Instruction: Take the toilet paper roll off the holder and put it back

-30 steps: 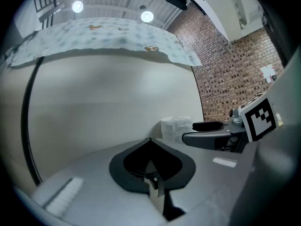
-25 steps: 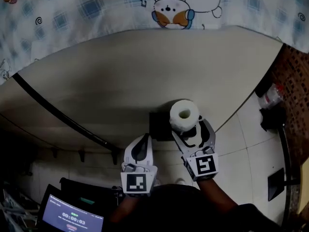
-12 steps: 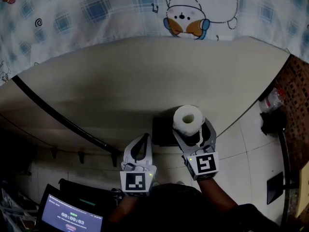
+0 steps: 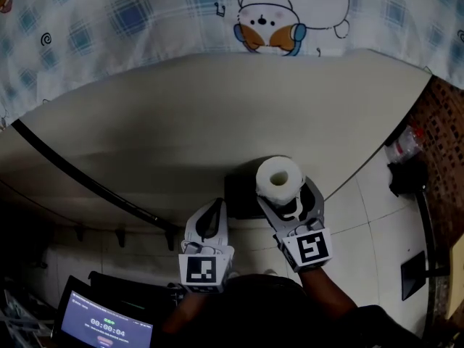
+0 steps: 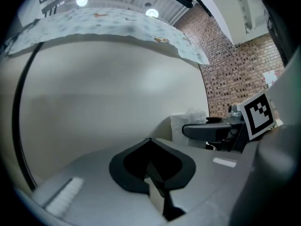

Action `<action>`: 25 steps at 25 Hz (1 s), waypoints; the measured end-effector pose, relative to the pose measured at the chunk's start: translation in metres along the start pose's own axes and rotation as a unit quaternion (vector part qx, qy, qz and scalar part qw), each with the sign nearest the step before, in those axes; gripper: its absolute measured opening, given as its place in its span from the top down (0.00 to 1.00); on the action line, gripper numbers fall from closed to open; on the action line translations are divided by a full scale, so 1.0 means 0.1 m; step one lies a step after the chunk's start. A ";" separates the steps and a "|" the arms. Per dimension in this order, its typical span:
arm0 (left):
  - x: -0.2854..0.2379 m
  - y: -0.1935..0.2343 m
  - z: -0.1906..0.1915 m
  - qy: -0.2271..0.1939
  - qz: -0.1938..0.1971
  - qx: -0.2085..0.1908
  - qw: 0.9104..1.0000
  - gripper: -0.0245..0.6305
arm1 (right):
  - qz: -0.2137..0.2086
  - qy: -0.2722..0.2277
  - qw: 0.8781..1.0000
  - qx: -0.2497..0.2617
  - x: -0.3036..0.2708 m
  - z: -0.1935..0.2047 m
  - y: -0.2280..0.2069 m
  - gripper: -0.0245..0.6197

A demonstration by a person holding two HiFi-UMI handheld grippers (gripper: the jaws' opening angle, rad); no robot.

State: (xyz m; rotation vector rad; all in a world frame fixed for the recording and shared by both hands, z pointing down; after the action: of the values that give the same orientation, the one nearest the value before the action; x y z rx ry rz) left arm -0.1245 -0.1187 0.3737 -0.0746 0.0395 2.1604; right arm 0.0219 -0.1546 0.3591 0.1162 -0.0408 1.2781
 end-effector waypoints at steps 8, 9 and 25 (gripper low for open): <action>0.07 -0.05 0.06 0.009 -0.007 0.006 1.000 0.93 | -0.003 -0.045 0.999 -0.008 0.14 -0.24 -0.02 0.32; 0.09 -0.06 0.10 0.013 -0.010 0.008 1.000 0.93 | -0.003 -0.051 0.999 -0.010 0.17 -0.28 -0.02 0.32; 0.09 -0.25 0.98 0.092 0.008 0.063 0.994 0.83 | 0.016 -0.055 0.998 -0.029 0.58 -0.30 -0.22 0.32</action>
State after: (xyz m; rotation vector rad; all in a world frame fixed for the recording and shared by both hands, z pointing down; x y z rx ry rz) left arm -0.1128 -0.0918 0.4706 -0.2017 0.2835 2.1567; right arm 0.0585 -0.1020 0.3331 0.1367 -0.1749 1.3009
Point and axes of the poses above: the fingertips, and each gripper's own axes: x backward along the fingers, y to its left, z out of its underside, the point moved 4 cm from there along x, backward along the fingers, and after that the axes turned 15 degrees about z, right-handed, at the moved point
